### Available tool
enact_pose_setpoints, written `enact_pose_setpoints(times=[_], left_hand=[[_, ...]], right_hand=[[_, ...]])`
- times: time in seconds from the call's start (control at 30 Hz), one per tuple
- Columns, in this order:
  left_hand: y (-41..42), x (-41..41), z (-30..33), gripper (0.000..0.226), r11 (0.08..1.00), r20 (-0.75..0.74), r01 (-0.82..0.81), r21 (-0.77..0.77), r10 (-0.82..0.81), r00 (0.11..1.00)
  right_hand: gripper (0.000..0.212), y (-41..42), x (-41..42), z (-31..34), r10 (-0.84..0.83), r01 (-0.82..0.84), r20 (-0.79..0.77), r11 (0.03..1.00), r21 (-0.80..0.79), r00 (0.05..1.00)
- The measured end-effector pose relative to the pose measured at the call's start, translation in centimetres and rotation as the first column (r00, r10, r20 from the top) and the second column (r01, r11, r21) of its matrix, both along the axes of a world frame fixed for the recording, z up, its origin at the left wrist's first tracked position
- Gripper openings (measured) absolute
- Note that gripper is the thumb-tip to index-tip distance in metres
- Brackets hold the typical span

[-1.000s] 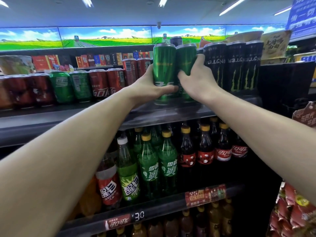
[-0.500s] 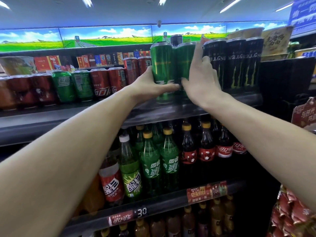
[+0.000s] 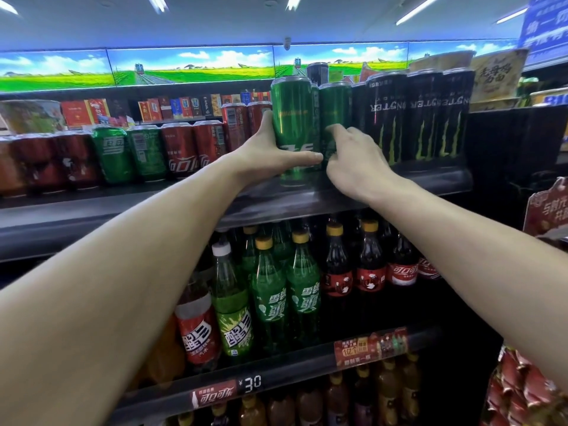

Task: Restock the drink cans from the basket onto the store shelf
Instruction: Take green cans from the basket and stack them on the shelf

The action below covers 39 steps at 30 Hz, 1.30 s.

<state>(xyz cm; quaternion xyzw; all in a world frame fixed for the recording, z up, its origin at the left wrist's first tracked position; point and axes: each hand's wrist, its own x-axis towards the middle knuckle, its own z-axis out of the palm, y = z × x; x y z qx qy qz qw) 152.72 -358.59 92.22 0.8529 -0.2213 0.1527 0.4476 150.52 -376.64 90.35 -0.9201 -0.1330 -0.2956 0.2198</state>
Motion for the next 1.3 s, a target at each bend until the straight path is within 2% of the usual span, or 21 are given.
enact_pose_setpoints(times=[0.1,0.17,0.27,0.5,0.6,0.8,0.9,1.0,1.07,1.17,1.2,1.23,1.3], left_hand=[[-0.2,-0.1,-0.1,0.09,1.0,0.07,-0.011,-0.018,0.012,0.997],[-0.2,-0.2,-0.1,0.092,1.0,0.085,-0.021,-0.008,0.022,0.996],[-0.2,-0.2,-0.1,0.092,0.998,0.067,-0.055,0.007,0.055,0.996],[-0.2,0.0,0.0,0.098,0.998,0.017,-0.067,0.004,0.067,0.998],[-0.2,-0.3,0.3,0.096,0.998,-0.017,-0.035,-0.051,0.035,0.999],[-0.2,-0.7,1.0,0.097,0.998,-0.14,-0.013,0.056,0.021,0.99],[-0.6,-0.6,0.8,0.096,0.995,-0.143,-0.026,0.098,0.04,0.989],[-0.9,-0.2,0.6,0.097,0.988,-0.079,-0.055,0.144,0.067,0.995],[-1.1,-0.1,0.4,0.098,0.983,-0.031,-0.085,0.162,0.091,0.995],[-1.5,-0.2,0.1,0.103,0.984,0.05,-0.124,0.131,0.118,0.992],[-1.7,-0.3,0.0,0.104,0.98,0.066,-0.152,0.13,0.145,0.987],[-1.7,-0.4,-0.1,0.103,0.969,0.09,-0.199,0.149,0.187,0.978],[-1.9,-0.7,-0.2,0.092,0.934,0.166,-0.304,0.187,0.275,0.947]], right_hand=[[0.068,0.1,-0.6,0.5,0.065,-0.062,-0.055,0.997,0.047,0.996],[0.072,0.1,-0.8,0.2,0.12,-0.118,-0.01,0.99,0.082,0.993],[0.069,0.1,-0.9,-0.4,0.132,-0.132,0.017,0.99,0.046,0.991],[0.075,0.0,-1.3,0.2,0.122,-0.122,-0.057,0.993,0.008,0.991],[0.076,0.0,-1.1,-0.1,0.118,-0.115,-0.029,0.989,0.097,0.993],[0.07,-0.1,-1.6,-1.0,0.262,-0.27,0.066,0.934,0.235,0.963],[0.068,-0.1,-2.0,-1.2,0.317,-0.321,0.056,0.918,0.234,0.947],[0.063,-0.1,-1.8,-1.2,0.338,-0.339,0.055,0.897,0.284,0.939],[0.058,0.0,-1.5,-0.9,0.368,-0.364,0.056,0.864,0.349,0.928],[0.058,-0.2,-1.2,0.1,0.442,-0.448,0.153,0.705,0.55,0.884],[0.055,-0.1,-1.4,0.6,0.416,-0.45,0.197,0.696,0.559,0.888],[0.051,0.1,-1.5,1.0,0.358,-0.433,0.244,0.735,0.522,0.901],[0.044,0.6,-1.9,1.6,0.253,-0.374,0.358,0.869,0.326,0.899]])
